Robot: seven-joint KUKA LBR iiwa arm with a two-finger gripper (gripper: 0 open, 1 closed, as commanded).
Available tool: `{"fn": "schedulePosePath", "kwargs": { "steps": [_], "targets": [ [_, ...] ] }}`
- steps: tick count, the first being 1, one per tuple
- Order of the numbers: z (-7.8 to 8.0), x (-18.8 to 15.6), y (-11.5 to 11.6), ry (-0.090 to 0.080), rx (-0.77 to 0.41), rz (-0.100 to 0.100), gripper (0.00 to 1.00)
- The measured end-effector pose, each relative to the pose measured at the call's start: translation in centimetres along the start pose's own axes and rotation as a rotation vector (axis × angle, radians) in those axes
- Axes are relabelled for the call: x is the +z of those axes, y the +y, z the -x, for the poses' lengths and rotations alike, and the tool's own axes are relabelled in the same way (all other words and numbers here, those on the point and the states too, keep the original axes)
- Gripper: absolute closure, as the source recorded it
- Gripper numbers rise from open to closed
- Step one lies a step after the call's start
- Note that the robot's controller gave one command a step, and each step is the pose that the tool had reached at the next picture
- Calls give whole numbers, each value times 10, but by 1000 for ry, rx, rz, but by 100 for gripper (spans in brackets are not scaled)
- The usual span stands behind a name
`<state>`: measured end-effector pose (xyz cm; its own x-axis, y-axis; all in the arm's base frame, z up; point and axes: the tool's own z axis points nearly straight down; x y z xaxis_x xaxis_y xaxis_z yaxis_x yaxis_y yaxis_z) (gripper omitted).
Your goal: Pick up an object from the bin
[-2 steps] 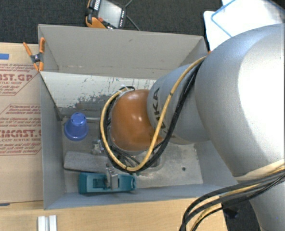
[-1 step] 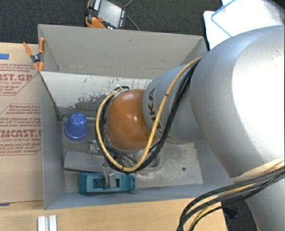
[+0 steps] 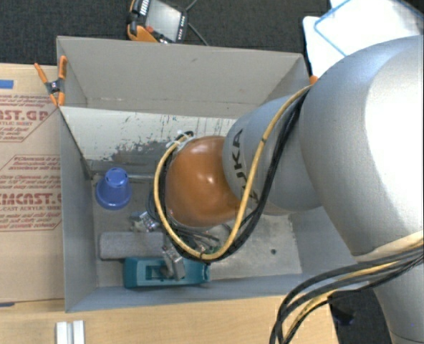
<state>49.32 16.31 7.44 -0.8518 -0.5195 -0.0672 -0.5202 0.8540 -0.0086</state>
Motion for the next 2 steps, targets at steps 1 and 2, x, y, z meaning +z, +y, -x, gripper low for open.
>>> {"fn": "schedulePosePath", "kwargs": {
  "steps": [1, 2],
  "targets": [
    [-4, -1, -2, -7, 178, -4, 0],
    [-7, 0, -8, -15, 2, 0, 0]
  ]
}}
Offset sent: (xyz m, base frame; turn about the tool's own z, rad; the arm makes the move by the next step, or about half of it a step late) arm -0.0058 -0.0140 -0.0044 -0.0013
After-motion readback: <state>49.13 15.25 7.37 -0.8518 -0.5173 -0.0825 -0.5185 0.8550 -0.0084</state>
